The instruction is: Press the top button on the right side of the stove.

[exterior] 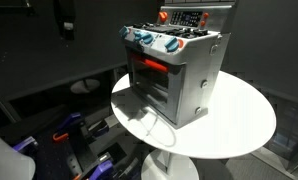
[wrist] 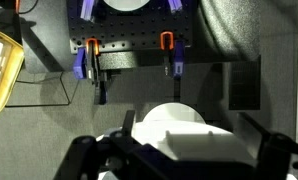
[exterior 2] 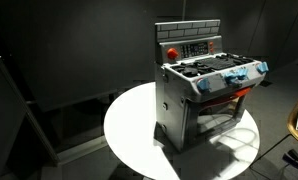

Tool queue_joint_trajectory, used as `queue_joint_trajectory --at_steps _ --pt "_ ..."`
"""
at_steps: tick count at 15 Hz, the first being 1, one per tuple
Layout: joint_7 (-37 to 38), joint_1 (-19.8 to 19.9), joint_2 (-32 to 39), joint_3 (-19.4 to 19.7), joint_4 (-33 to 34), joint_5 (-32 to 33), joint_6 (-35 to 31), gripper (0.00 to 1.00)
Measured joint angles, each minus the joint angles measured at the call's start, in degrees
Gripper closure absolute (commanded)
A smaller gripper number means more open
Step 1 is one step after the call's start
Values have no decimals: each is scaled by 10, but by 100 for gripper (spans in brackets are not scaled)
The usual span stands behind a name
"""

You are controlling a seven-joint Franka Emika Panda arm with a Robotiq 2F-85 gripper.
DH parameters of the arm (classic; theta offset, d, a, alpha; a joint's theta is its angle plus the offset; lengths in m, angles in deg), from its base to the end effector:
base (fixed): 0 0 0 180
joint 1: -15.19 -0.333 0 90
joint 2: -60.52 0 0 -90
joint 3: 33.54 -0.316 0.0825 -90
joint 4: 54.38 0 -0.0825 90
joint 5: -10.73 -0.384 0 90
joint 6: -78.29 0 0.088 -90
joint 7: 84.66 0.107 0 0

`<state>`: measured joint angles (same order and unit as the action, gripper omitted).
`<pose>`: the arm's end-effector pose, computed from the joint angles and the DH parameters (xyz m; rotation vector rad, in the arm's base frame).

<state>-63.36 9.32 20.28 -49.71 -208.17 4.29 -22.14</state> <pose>0.2836 0.1209 0.4168 2.9706 -0.1607 -0.3071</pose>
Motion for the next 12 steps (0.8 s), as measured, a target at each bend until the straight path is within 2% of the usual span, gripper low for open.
queue_joint_trajectory --at_steps 6,12 --pt "21 26 0 2 27 13 -65 0" --pt "53 77 2 10 57 49 -150 0"
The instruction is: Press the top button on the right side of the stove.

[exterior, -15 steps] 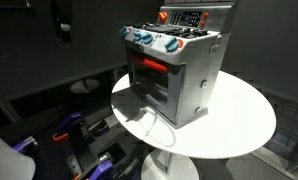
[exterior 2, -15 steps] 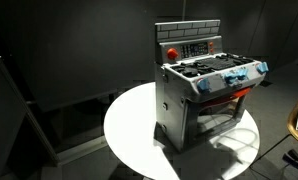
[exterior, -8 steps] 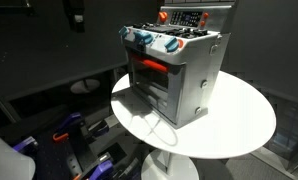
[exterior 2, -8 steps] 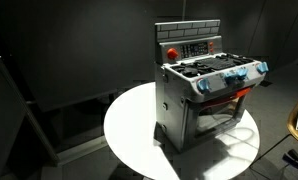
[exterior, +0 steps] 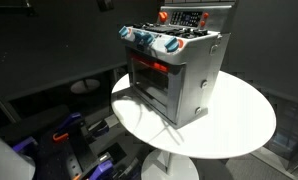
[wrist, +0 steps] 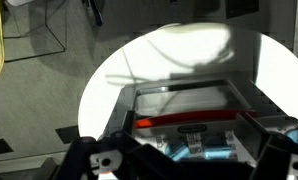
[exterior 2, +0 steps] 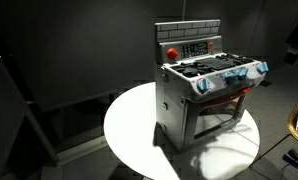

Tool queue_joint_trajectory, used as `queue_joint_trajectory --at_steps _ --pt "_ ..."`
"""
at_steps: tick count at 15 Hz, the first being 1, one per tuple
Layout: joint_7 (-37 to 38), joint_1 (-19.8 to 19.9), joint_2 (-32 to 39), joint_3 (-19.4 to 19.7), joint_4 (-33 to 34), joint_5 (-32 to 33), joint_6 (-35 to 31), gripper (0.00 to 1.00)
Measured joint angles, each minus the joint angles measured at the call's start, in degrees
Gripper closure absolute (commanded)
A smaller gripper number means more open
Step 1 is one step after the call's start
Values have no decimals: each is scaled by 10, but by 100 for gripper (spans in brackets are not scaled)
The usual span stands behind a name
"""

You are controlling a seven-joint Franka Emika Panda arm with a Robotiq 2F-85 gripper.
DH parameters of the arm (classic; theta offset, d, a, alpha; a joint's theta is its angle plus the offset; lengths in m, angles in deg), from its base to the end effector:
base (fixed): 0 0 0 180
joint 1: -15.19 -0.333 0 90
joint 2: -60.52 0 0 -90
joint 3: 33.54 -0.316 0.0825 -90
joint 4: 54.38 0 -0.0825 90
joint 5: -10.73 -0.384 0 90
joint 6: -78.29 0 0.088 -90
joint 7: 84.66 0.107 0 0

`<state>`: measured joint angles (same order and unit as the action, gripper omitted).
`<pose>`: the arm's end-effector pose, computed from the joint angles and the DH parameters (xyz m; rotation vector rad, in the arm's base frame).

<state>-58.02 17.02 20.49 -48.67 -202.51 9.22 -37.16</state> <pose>0.3443 0.0875 0.4838 2.9985 -0.4430 0.2295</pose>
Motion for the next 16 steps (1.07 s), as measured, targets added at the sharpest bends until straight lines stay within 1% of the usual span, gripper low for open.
queue_joint_trajectory --at_steps 5,11,13,16 --pt "39 52 29 2 15 47 -83 0" --pt "104 109 109 3 43 119 -181 0" --pt "124 121 141 6 60 140 -200 0" --pt "143 124 184 19 90 161 -208 0"
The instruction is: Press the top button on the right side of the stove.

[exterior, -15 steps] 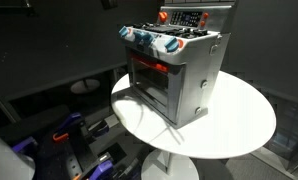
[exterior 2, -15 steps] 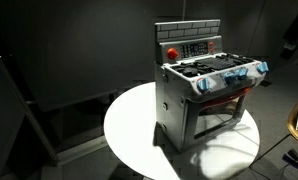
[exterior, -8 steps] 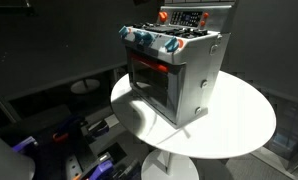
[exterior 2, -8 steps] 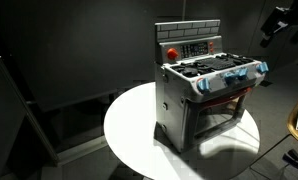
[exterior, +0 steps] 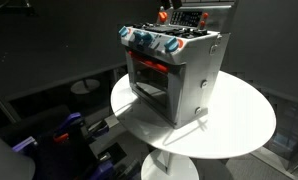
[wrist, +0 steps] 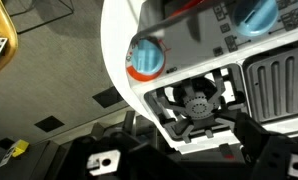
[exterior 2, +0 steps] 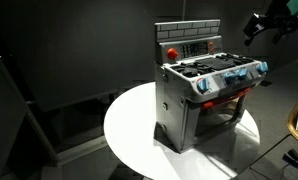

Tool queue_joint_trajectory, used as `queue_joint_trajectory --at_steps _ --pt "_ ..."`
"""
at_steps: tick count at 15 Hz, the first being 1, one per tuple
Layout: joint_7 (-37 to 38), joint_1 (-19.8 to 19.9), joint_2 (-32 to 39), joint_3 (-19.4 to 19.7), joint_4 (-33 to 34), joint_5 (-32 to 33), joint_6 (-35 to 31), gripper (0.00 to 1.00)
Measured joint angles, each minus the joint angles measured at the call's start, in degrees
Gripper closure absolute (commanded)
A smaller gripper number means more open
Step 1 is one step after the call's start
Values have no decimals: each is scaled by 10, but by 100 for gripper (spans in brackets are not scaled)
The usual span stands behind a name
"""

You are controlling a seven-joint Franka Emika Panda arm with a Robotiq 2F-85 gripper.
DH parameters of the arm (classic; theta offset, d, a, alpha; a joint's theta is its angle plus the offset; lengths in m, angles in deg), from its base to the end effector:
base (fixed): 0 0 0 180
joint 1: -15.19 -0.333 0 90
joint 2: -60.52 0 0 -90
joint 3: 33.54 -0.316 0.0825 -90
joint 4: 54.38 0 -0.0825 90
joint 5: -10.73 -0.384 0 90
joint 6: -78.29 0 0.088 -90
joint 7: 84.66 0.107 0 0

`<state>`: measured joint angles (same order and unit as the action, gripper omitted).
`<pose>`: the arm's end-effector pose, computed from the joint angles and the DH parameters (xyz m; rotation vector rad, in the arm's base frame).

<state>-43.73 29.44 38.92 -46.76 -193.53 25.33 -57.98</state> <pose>0.4582 -0.0060 0.4755 2.7987 -0.8312 0.5739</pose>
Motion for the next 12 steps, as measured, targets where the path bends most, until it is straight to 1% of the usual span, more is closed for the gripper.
queue_joint_trajectory --at_steps 5,9,12 --pt "6 -7 38 17 34 7 0 0" --pt "6 -9 40 18 37 7 0 0" --pt "12 -16 41 26 37 12 -3 0"
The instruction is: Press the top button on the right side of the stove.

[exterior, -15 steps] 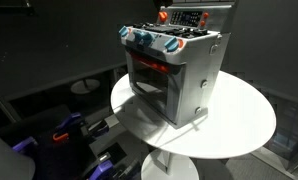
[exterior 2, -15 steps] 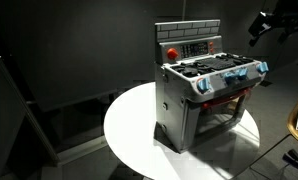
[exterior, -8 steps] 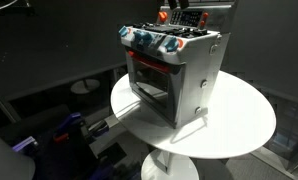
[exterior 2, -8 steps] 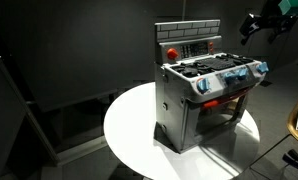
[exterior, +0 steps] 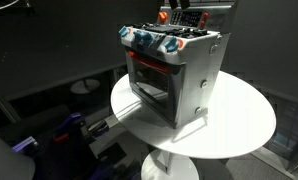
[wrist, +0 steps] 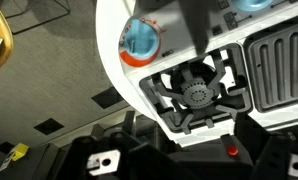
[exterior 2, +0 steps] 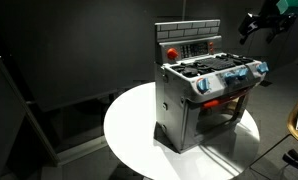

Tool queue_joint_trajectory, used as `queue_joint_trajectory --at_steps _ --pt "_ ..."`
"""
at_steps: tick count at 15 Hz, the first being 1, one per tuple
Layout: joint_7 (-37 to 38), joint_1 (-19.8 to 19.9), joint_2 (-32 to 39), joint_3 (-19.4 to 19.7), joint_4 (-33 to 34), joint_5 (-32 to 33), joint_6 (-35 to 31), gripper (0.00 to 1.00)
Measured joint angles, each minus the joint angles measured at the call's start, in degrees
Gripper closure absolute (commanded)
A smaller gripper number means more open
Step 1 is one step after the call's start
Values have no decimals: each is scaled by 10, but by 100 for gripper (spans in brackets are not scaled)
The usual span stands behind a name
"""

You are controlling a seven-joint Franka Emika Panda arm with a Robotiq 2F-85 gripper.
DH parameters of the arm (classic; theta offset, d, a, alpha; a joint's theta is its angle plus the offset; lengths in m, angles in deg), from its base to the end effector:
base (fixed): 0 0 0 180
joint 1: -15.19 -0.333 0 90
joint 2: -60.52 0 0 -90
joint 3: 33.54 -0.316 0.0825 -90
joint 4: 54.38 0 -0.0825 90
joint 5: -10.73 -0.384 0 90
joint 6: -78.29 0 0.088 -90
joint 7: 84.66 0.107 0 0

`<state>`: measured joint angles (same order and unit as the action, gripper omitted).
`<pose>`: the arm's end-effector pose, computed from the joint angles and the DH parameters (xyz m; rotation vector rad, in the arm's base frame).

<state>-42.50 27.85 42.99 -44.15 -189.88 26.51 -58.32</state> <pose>0.4796 -0.0158 0.4766 2.8034 -0.8677 0.5775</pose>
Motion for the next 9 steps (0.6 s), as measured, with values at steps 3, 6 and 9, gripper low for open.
queue_joint_trajectory --at_steps 3,6,9 --pt "26 0 8 6 0 22 -29 0" --pt "51 0 28 11 4 47 -63 0" --pt "73 0 54 17 13 69 -88 0"
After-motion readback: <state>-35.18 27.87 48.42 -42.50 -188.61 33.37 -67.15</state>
